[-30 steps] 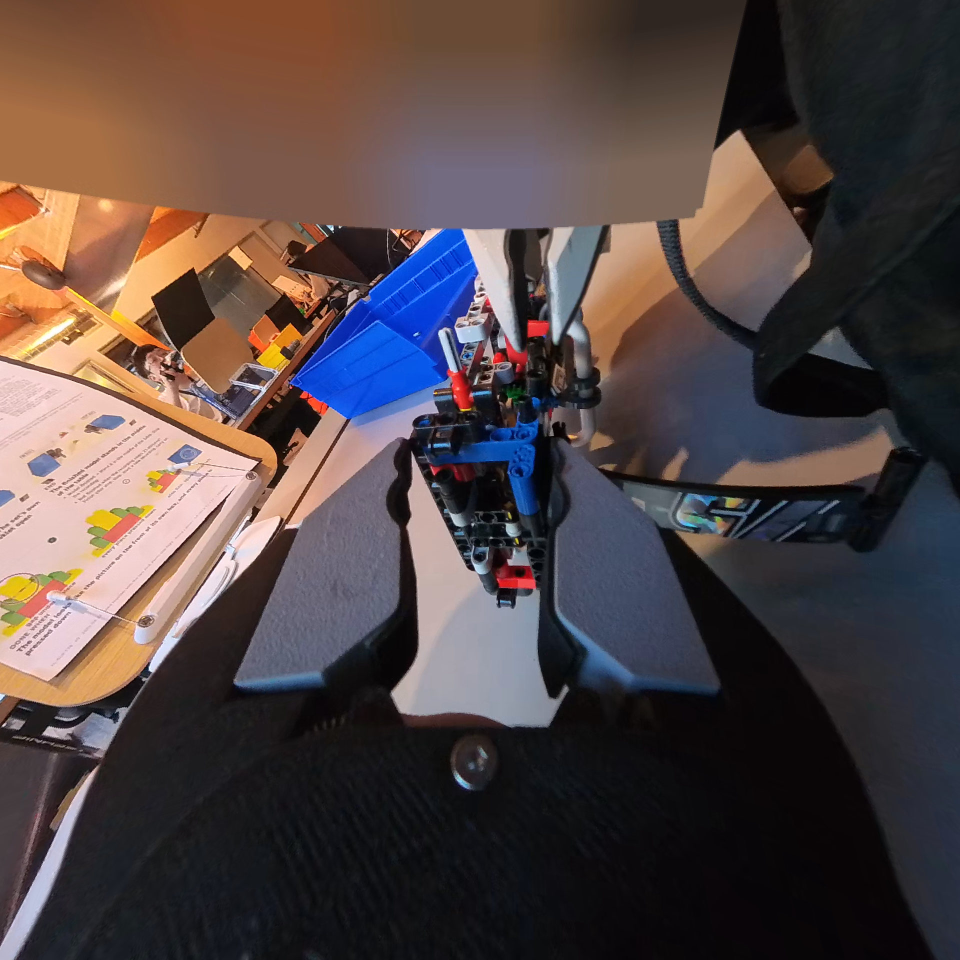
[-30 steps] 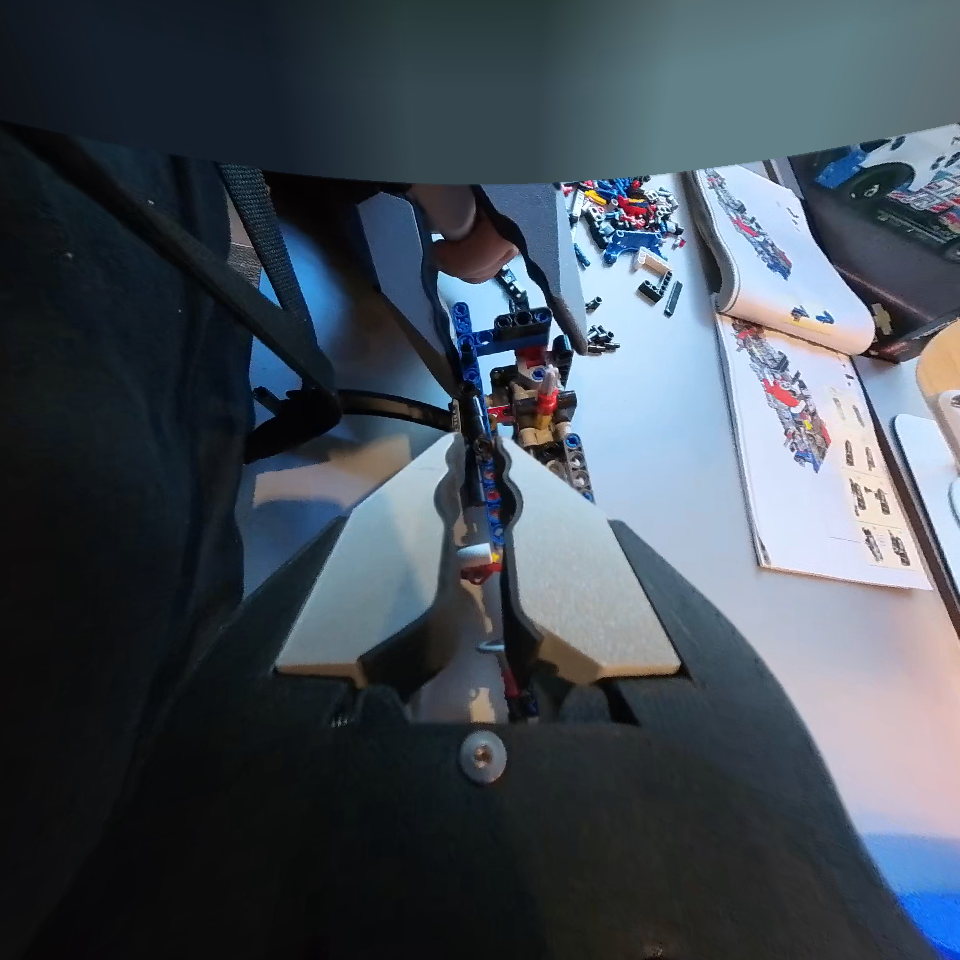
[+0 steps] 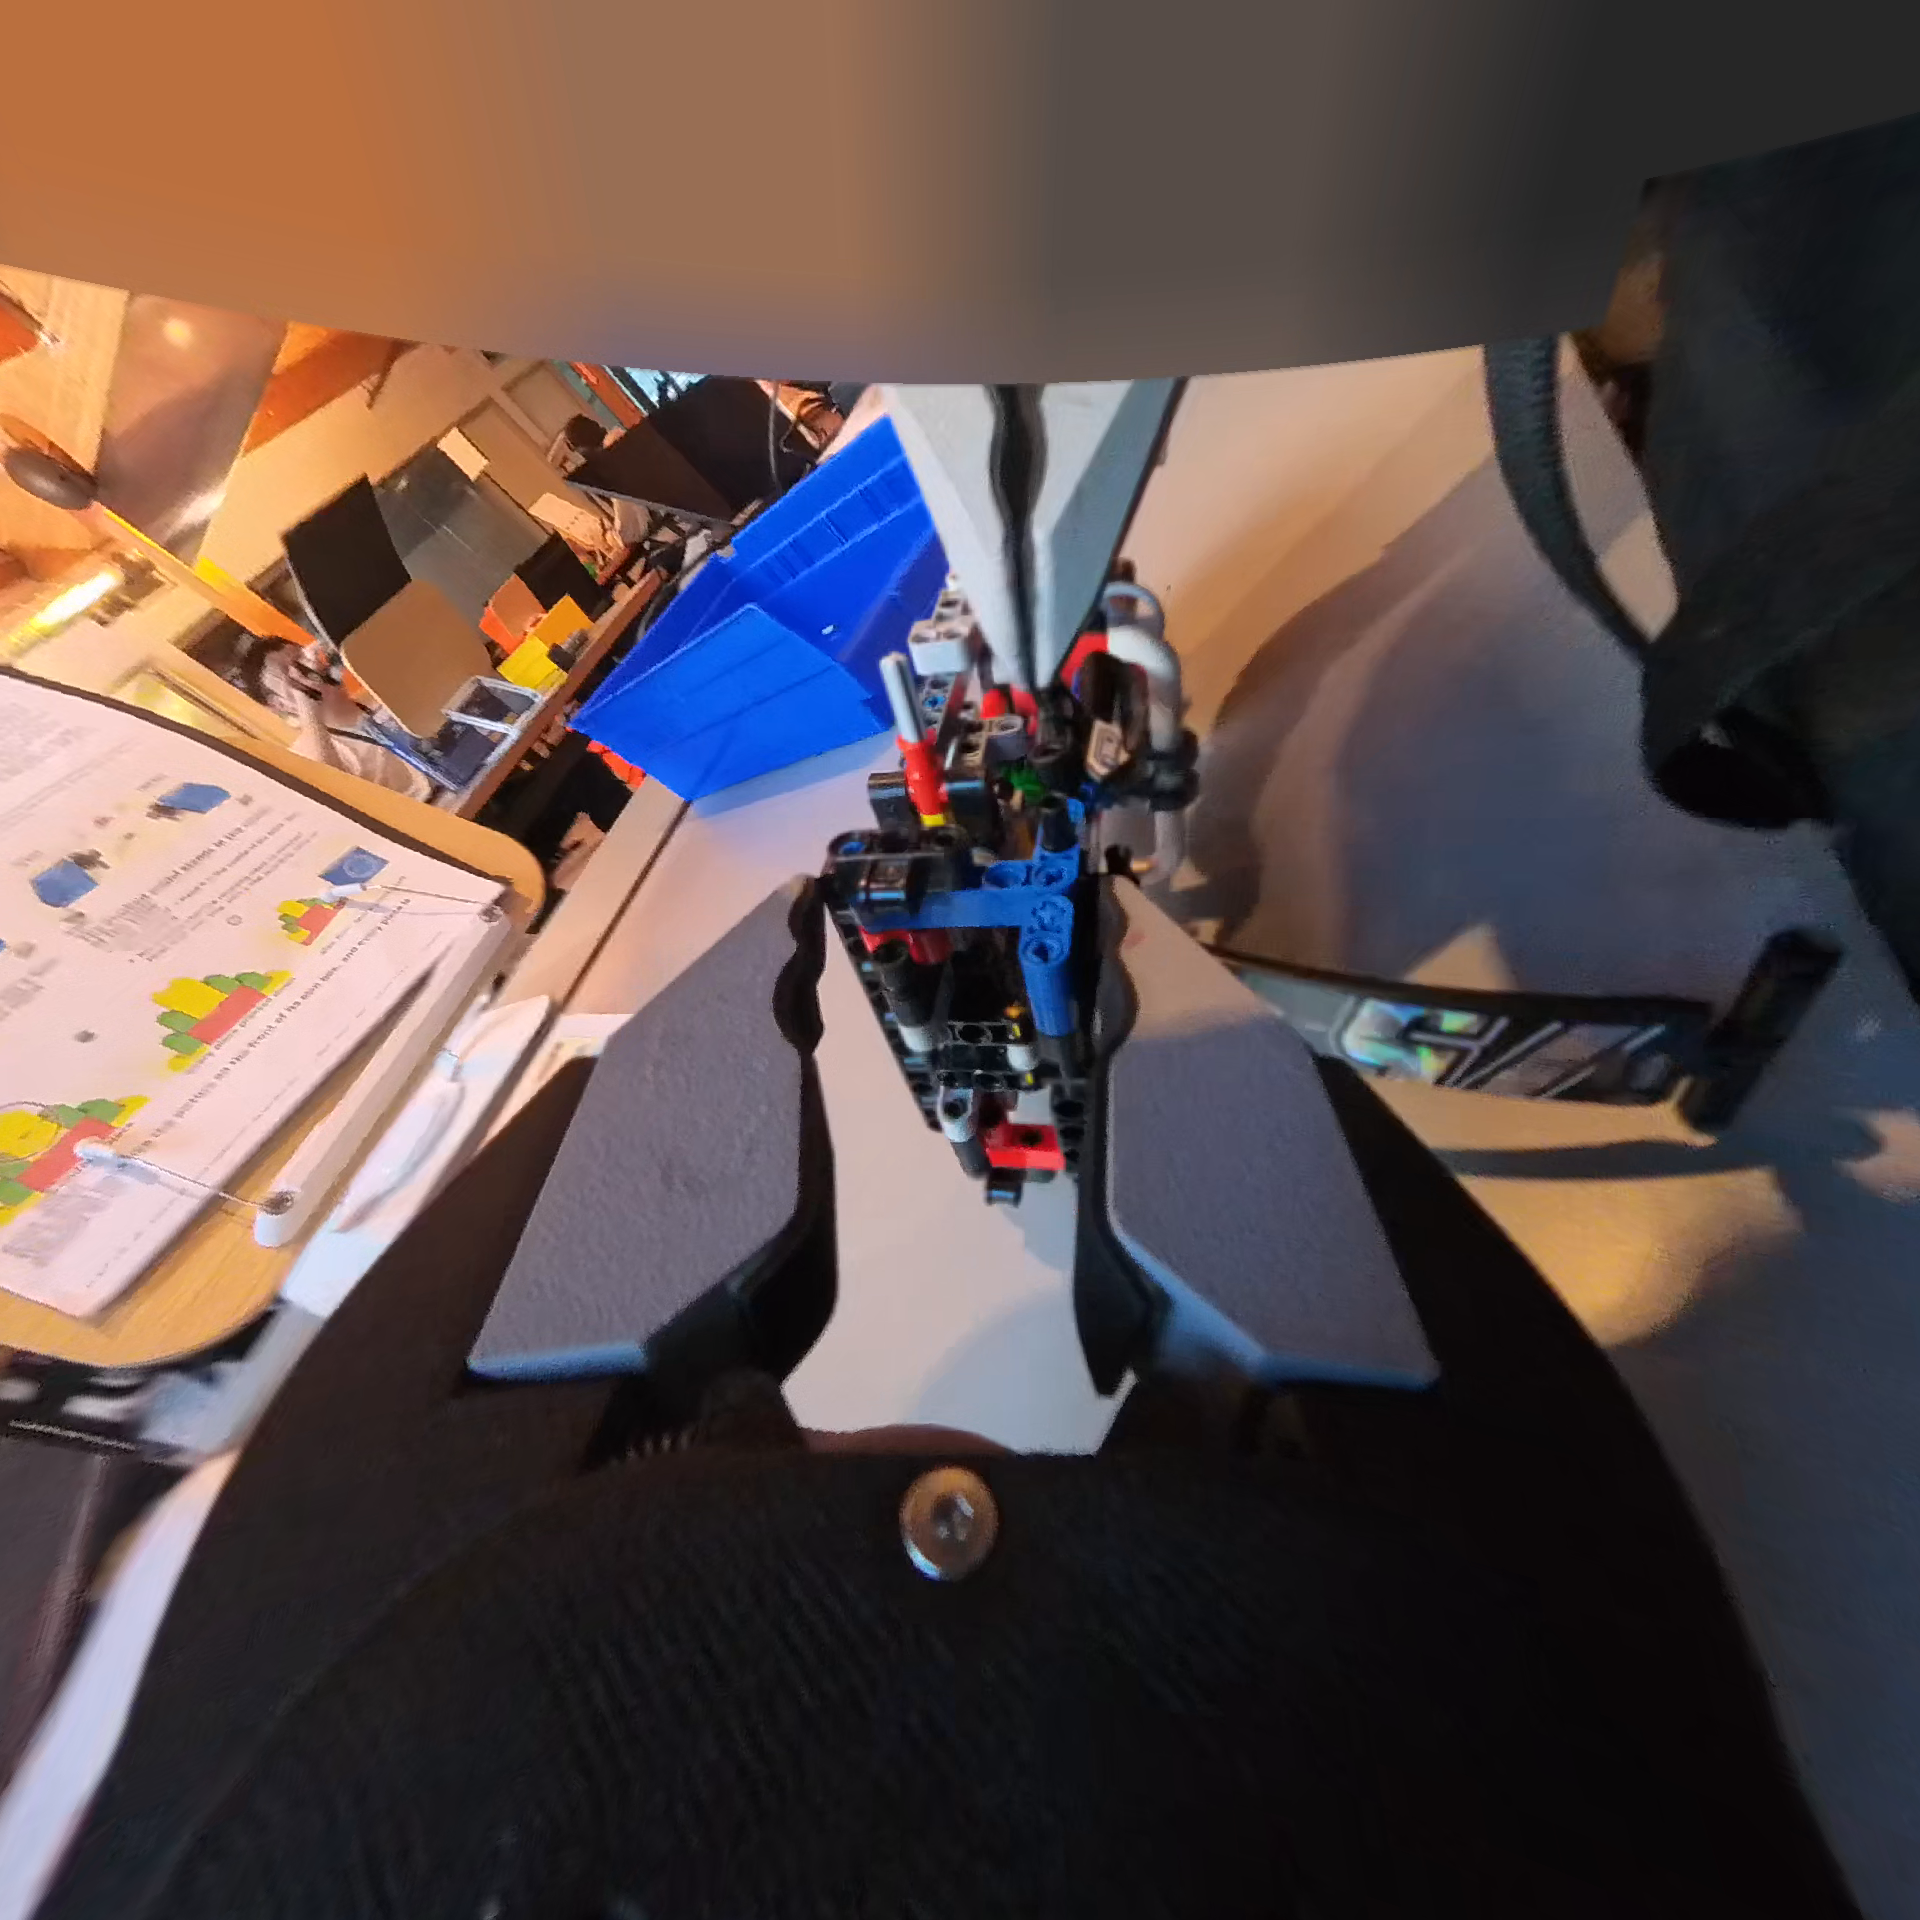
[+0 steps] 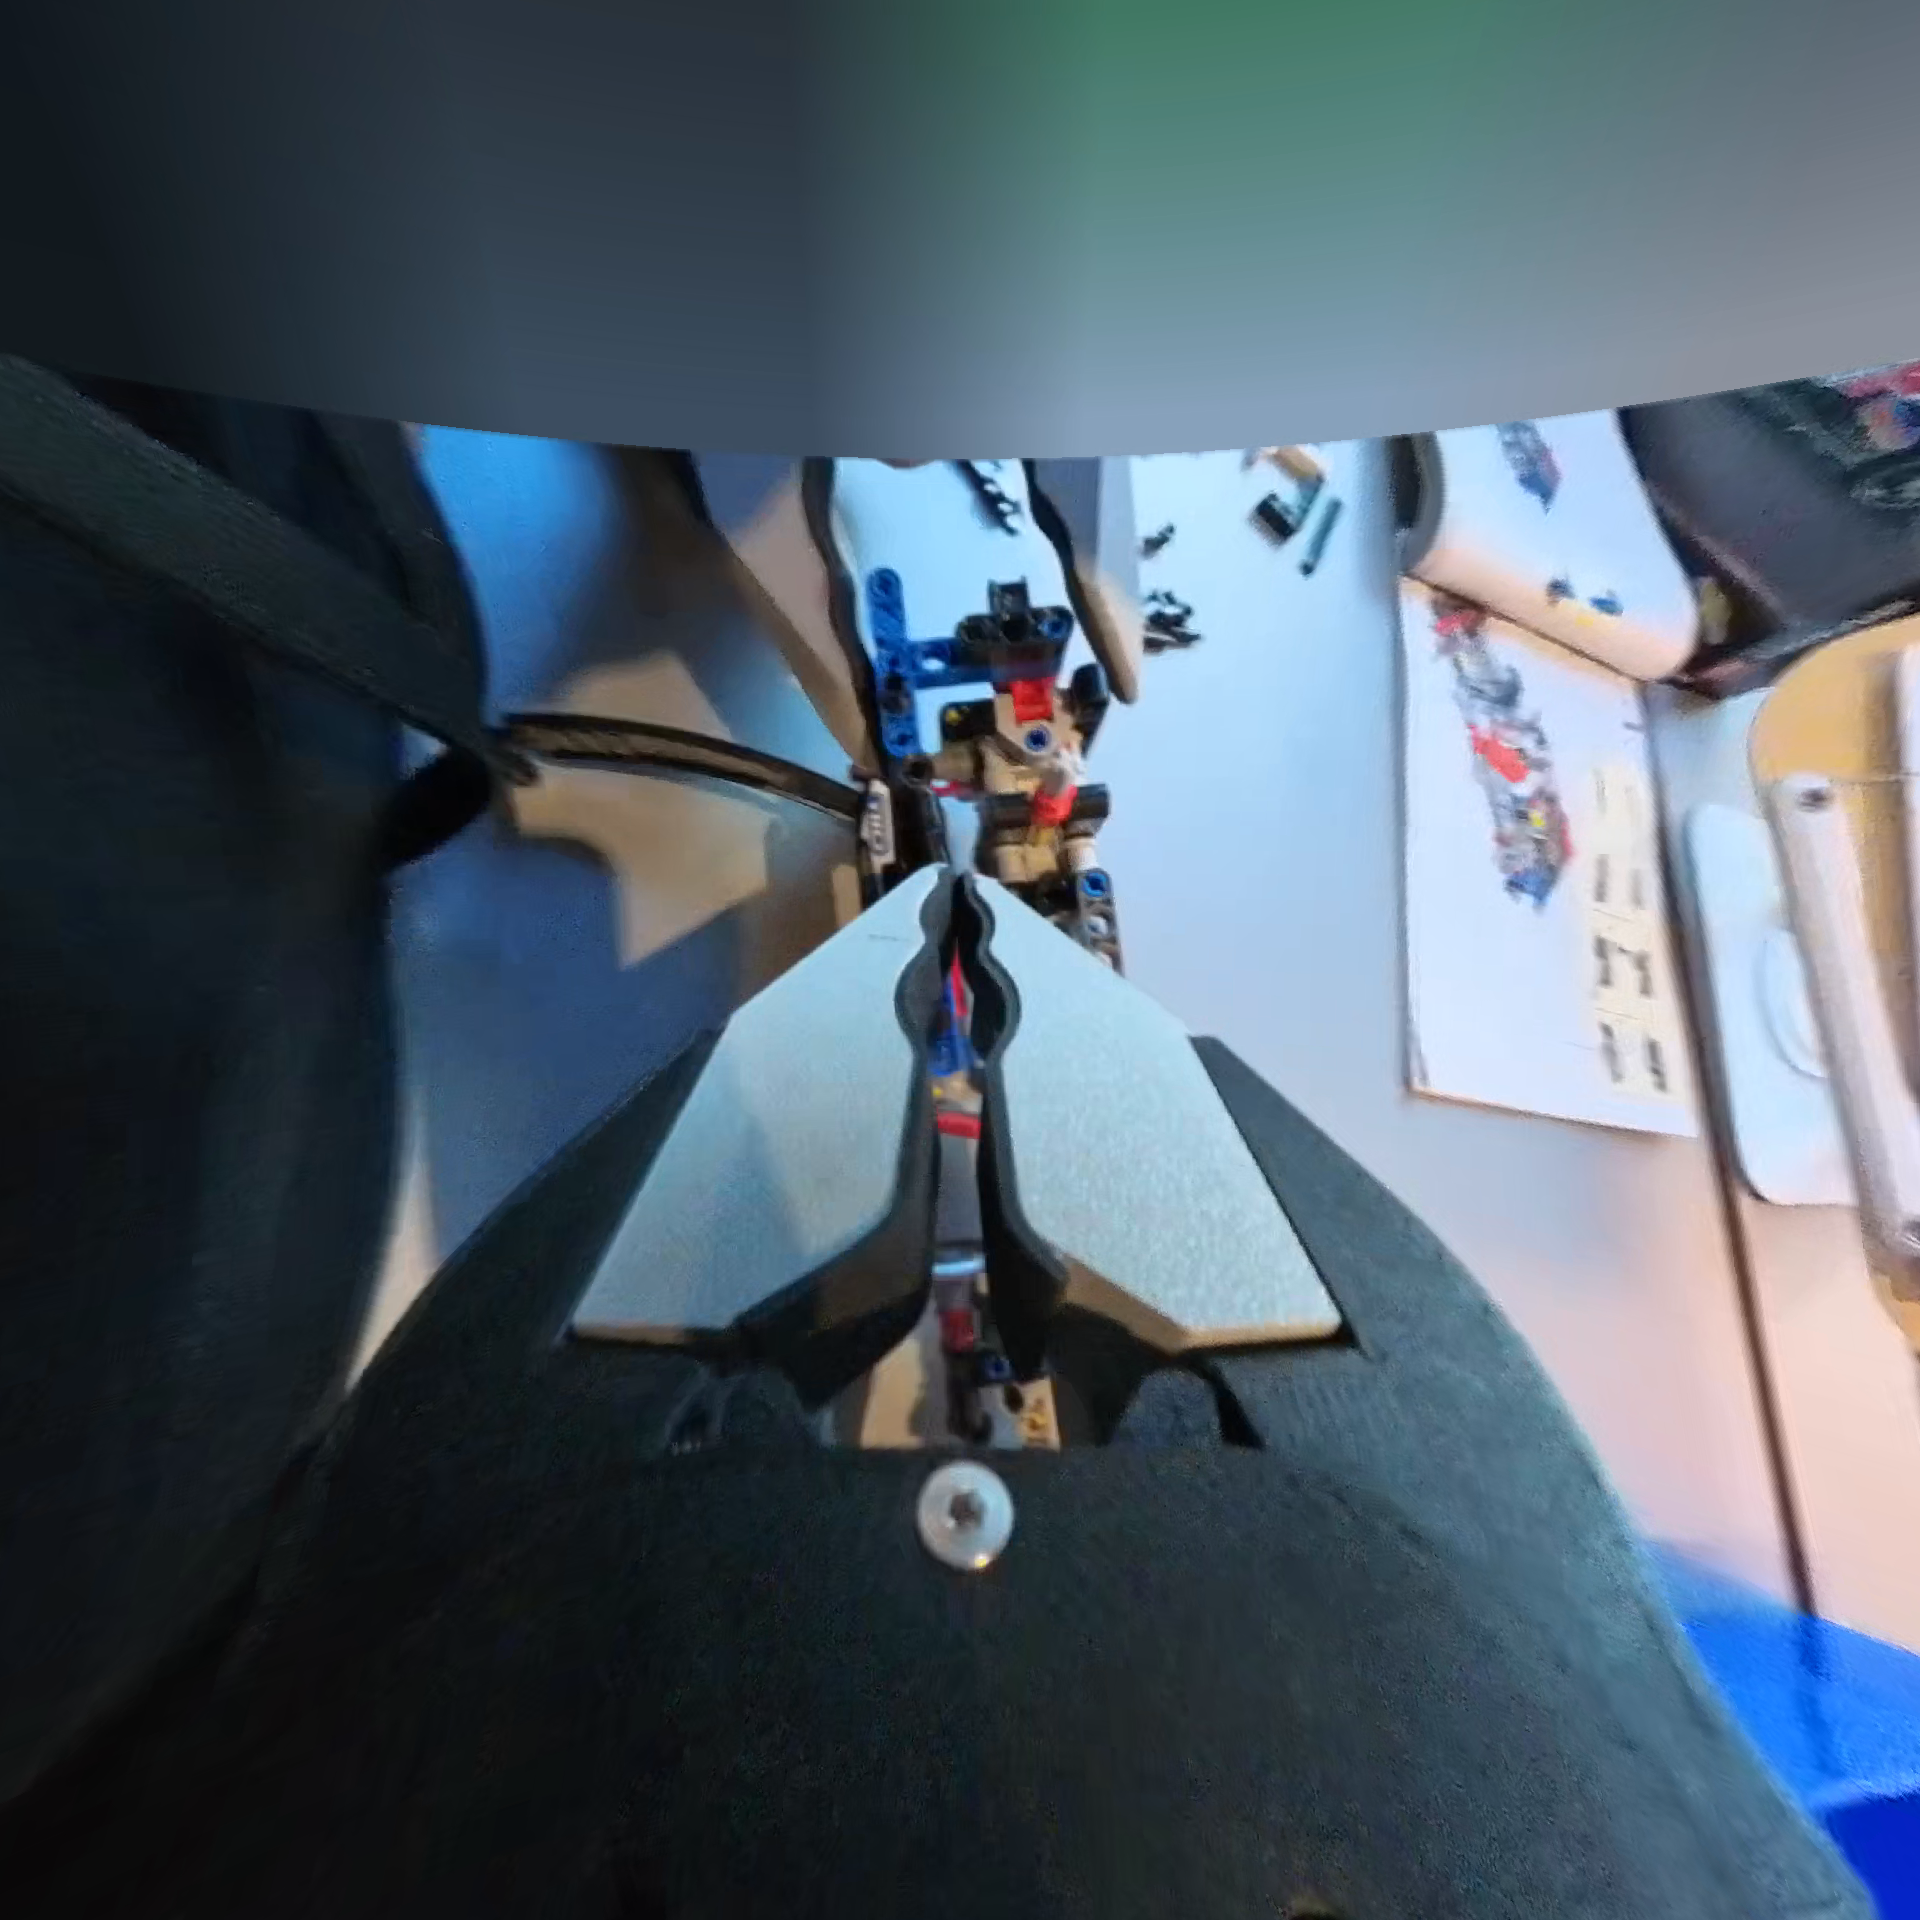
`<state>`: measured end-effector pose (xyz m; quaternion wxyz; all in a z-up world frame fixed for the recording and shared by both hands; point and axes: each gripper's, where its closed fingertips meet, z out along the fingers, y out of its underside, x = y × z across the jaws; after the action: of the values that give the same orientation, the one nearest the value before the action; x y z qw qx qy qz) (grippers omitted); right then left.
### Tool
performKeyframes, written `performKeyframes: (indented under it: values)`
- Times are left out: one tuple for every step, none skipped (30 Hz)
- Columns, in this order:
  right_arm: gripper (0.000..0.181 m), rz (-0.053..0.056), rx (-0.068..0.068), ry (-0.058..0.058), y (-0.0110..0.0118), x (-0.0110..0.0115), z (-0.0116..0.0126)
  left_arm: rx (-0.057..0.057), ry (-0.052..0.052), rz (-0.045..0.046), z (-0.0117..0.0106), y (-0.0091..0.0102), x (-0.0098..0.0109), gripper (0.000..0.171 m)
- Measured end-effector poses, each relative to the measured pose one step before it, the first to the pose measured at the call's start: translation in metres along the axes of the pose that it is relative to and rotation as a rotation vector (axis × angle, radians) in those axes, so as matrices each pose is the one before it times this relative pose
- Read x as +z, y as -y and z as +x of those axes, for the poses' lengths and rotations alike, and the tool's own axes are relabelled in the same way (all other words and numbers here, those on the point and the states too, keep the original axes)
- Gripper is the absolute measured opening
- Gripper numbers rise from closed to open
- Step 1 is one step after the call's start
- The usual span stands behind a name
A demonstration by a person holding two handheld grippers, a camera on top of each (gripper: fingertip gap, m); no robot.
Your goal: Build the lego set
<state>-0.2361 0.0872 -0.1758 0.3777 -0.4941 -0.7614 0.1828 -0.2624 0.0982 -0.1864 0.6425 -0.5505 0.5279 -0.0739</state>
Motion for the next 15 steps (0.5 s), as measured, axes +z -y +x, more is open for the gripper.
performKeyframes:
  values:
    - [0.000,0.0429,0.0176,0.0119,0.00850,-0.00583,0.00018,-0.0290,-0.0049,0.00451,-0.00082,0.00054,-0.00023,0.048]
    - [0.000,0.0536,0.0059,-0.0154,0.00908,-0.00623,0.00333,0.0108,0.0050,-0.00939,-0.00058,-0.00208,0.00034,0.048]
    - [0.000,0.0283,-0.0035,-0.0214,0.00508,-0.00483,0.00408,0.0097,0.0049,-0.00059,-0.00014,-0.00018,-0.00004,0.048]
    - [0.000,0.0038,-0.0074,-0.0082,0.00112,-0.00294,0.00194,-0.0039,-0.0038,0.00322,0.00060,0.00087,-0.00006,0.048]
    - [0.000,-0.0079,-0.0051,0.0002,-0.00119,-0.00095,0.00021,0.0028,-0.0003,0.00329,0.00029,0.00062,0.00001,0.048]
    - [0.000,-0.0102,-0.0030,-0.0054,-0.00284,0.00051,0.00049,0.0056,0.0009,-0.00040,0.00027,0.00006,0.00010,0.048]
    - [0.000,-0.0070,-0.0017,-0.0051,-0.00351,0.00173,-0.00021,0.0017,-0.0014,0.00435,0.00050,0.00071,-0.00013,0.048]
    - [0.000,-0.0088,0.0024,0.0034,-0.00394,0.00282,-0.00168,0.0002,-0.0007,0.00196,0.00035,0.00031,-0.00004,0.048]
    - [0.000,-0.0146,0.0054,0.0087,-0.00427,0.00358,-0.00250,0.0031,0.0020,-0.00139,0.00000,-0.00029,0.00007,0.048]
    - [0.000,-0.0164,0.0038,0.0104,-0.00373,0.00362,-0.00268,0.0004,0.0008,0.00053,-0.00006,-0.00013,-0.00001,0.048]
    - [0.003,-0.0114,-0.0006,0.0051,-0.00249,0.00316,-0.00194,-0.0008,-0.0001,0.00105,0.00005,-0.00003,-0.00006,0.048]
    - [0.006,-0.0023,-0.0040,0.0024,-0.00102,0.00205,-0.00127,0.0003,0.0008,-0.00066,-0.00015,-0.00021,0.00003,0.048]
    - [0.009,0.0022,-0.0012,0.0054,-0.00013,0.00102,-0.00086,-0.0030,-0.0004,-0.00012,0.00003,-0.00031,0.00004,0.048]
    - [0.010,0.0016,0.0059,0.0069,-0.00021,0.00023,-0.00016,-0.0024,-0.0005,0.00084,-0.00003,-0.00010,-0.00004,0.048]
    - [0.011,0.0025,0.0114,0.0075,-0.00030,0.00003,0.00041,-0.0006,-0.0001,0.00001,-0.00006,-0.00009,-0.00001,0.048]
